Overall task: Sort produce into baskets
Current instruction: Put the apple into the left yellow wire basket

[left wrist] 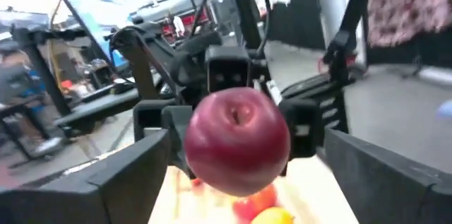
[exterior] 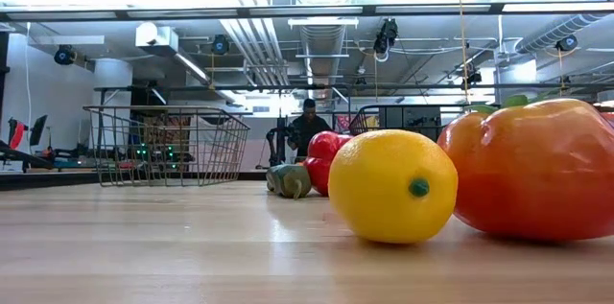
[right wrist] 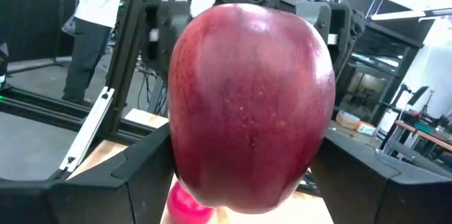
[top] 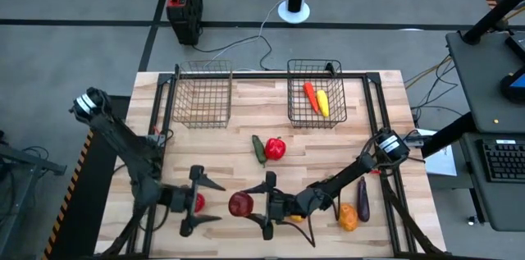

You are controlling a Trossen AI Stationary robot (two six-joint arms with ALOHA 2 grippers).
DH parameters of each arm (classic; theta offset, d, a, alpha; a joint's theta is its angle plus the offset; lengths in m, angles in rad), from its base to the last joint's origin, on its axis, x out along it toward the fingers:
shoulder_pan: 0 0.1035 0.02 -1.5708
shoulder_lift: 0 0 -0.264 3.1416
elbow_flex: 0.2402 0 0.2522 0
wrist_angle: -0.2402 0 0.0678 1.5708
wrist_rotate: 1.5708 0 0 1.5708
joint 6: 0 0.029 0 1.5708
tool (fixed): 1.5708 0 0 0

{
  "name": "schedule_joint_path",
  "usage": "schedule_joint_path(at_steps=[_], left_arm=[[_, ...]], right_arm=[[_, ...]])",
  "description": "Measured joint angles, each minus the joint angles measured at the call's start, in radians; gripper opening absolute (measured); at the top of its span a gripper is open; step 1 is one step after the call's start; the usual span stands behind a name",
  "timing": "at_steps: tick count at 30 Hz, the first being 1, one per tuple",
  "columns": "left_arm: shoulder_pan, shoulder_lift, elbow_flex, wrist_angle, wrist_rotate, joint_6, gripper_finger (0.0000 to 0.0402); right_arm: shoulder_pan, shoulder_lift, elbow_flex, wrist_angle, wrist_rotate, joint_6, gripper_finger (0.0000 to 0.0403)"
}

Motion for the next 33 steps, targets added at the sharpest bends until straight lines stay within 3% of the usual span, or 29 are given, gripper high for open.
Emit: schedule_joint_path(at_steps=[5, 11, 24, 33], left_arm=[[0.003, 0.076, 0.044, 0.036, -0.076, 0.059, 0.038], [0.021, 0.104, 0.065, 0.042, -0.076, 0.048, 0.0384], [0.116, 0.16, 0.062, 0.115, 0.116, -0.019, 0.0384], [0.134, 0.162, 0.061, 0.121, 0.123, -0.021, 0.0361]], right_arm=[[0.0, 0.0, 0.0, -0.001, 0.0, 0.001, 0.0282], [0.0, 0.0, 0.0, -0.001, 0.0, 0.011, 0.0282], [-0.002, 0.0, 0.0, -0.002, 0.0, 0.012, 0.0285], [-0.002, 0.0, 0.0, -0.005, 0.0, 0.017, 0.0286]])
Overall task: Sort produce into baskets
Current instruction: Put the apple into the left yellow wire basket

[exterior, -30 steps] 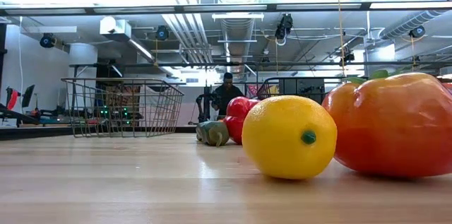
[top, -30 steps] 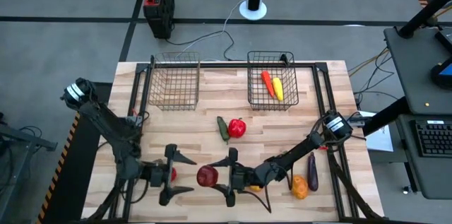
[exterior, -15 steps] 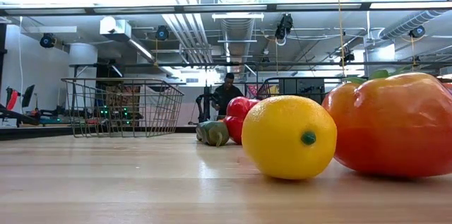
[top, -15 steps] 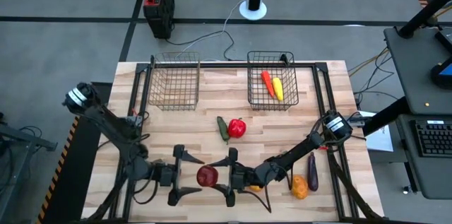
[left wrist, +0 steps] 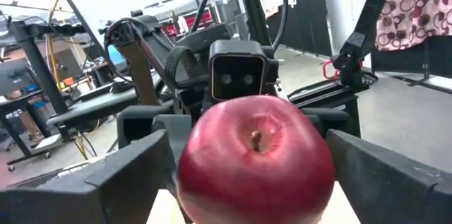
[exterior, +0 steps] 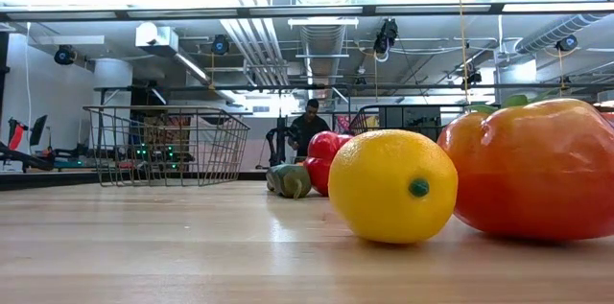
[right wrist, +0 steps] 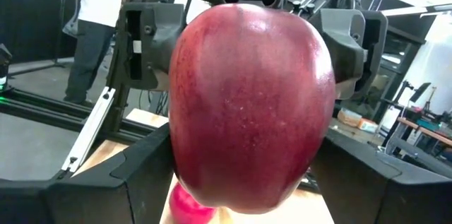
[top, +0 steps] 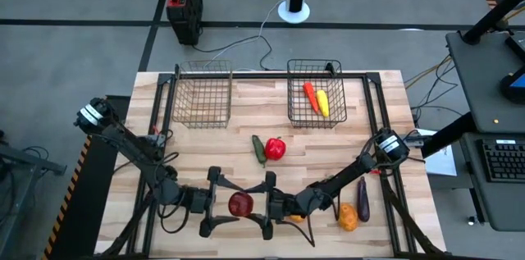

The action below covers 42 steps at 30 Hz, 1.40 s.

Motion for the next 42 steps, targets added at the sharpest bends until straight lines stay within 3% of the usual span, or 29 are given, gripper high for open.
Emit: schedule_joint_path(at_steps=[11, 18, 23, 30, 42], left_arm=[[0.011, 0.018, -0.001, 0.0, 0.015, -0.018, 0.0296], [0.011, 0.018, -0.001, -0.002, -0.001, -0.036, 0.029], [0.012, 0.009, 0.0, -0.002, -0.017, -0.025, 0.0288], [0.012, -0.024, 0.0, -0.014, -0.069, -0.018, 0.0287], [0.032, -0.266, 0.001, -0.366, -0.401, -0.115, 0.0287]], right_arm=[[-0.004, 0.0, 0.0, -0.023, 0.006, 0.029, 0.0286], [-0.005, 0.0, 0.002, -0.04, 0.018, 0.074, 0.0287], [-0.004, 0.0, 0.037, -0.101, 0.072, 0.102, 0.0309], [-0.005, -0.009, 0.114, -0.38, 0.171, 0.142, 0.0349], [-0.02, -0.17, 0.164, -0.916, 0.286, 0.492, 0.0356]])
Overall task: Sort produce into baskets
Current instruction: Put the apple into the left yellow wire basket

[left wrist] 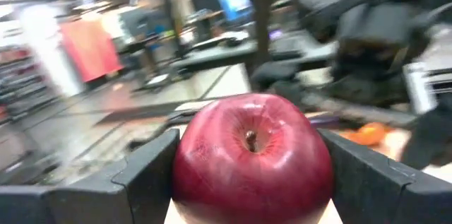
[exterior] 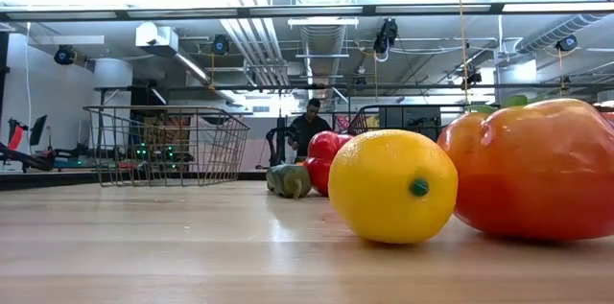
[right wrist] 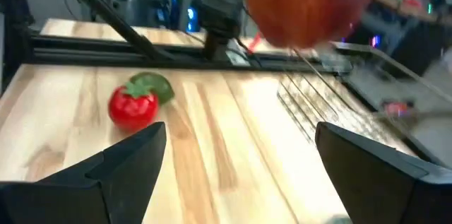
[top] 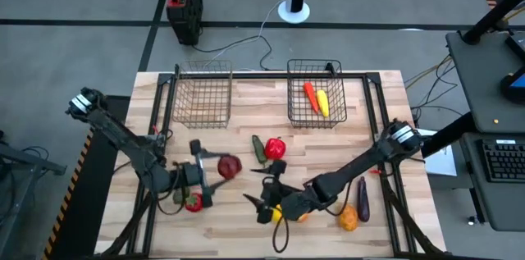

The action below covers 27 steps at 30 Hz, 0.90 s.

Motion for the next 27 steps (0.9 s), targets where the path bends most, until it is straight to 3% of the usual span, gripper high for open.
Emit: schedule_joint_path(at_steps=[6, 9, 12, 18, 24, 27], left_arm=[[0.108, -0.139, 0.0, -0.23, -0.059, -0.085, 0.0287], [0.217, -0.202, 0.0, -0.356, -0.059, -0.134, 0.0287], [0.365, -0.259, 0.0, -0.464, 0.005, -0.163, 0.0287], [0.785, -0.328, -0.001, -0.563, 0.369, -0.167, 0.0287], [1.208, -0.287, -0.002, -0.584, 0.758, -0.146, 0.0287], [1.365, -0.248, -0.002, -0.606, 0.892, -0.151, 0.0287]], right_arm=[[-0.062, -0.099, 0.0, -0.263, -0.042, 0.233, 0.0357], [-0.102, -0.138, 0.0, -0.362, -0.055, 0.286, 0.0357], [-0.138, -0.17, -0.001, -0.432, -0.056, 0.274, 0.0355], [-0.205, -0.206, -0.002, -0.472, -0.061, 0.211, 0.0344], [-0.27, -0.211, -0.002, -0.486, -0.153, 0.161, 0.0336], [-0.297, -0.21, -0.002, -0.488, -0.202, 0.156, 0.0336]])
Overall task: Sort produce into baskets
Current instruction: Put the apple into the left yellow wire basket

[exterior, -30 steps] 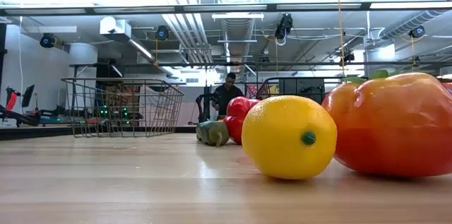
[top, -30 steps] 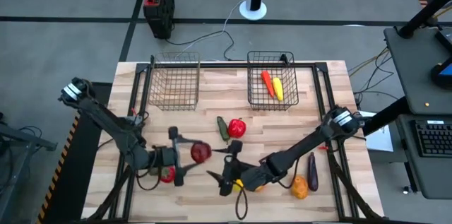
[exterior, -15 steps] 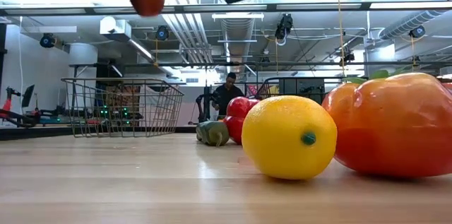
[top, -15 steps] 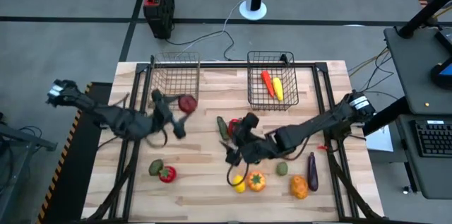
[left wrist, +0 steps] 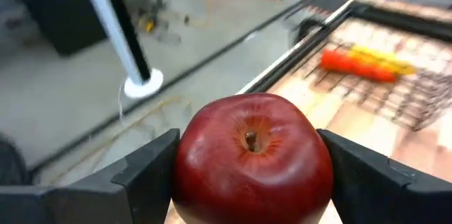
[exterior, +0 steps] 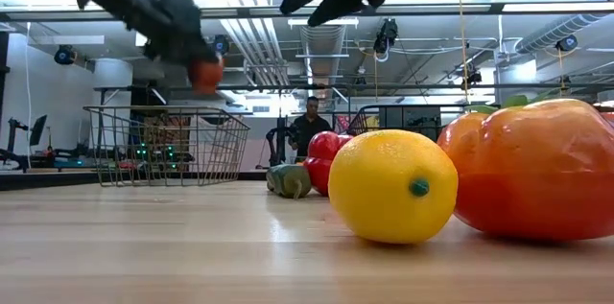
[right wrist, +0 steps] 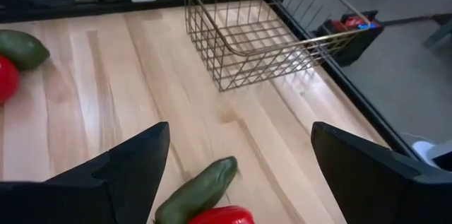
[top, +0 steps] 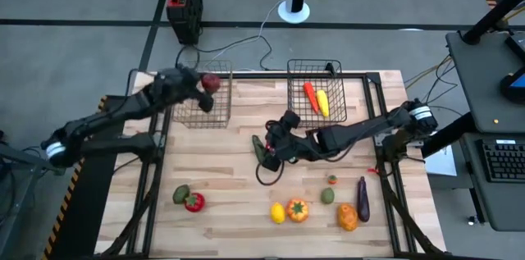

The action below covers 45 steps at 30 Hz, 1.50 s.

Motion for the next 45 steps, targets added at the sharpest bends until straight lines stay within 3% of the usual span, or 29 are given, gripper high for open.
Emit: schedule_joint_path(at_steps=[6, 15, 20, 25, 30, 34, 45], left_arm=[[0.162, 0.103, 0.0, -0.036, 0.161, -0.108, 0.0288], [0.167, 0.279, 0.041, -0.076, 0.152, -0.117, 0.0289], [0.167, 0.35, 0.089, -0.118, 0.05, -0.096, 0.0289], [0.166, 0.394, 0.142, -0.181, 0.027, -0.078, 0.0289], [0.169, 0.458, 0.224, -0.332, -0.032, -0.074, 0.029], [0.168, 0.524, 0.28, -0.457, -0.031, -0.025, 0.029], [0.164, 0.59, 0.33, -0.549, -0.01, 0.197, 0.029]], right_arm=[[-0.026, 0.0, 0.0, -0.002, -0.057, -0.003, 0.0336], [-0.028, -0.003, 0.0, -0.004, -0.068, -0.004, 0.0337], [-0.027, -0.003, 0.0, -0.005, -0.069, 0.004, 0.0332], [-0.028, -0.003, 0.0, -0.028, -0.079, 0.009, 0.0329], [-0.03, -0.003, -0.001, -0.043, -0.079, 0.009, 0.0331], [-0.03, -0.003, -0.001, -0.049, -0.09, 0.009, 0.0331], [-0.03, -0.003, -0.001, -0.081, -0.094, 0.009, 0.0326]])
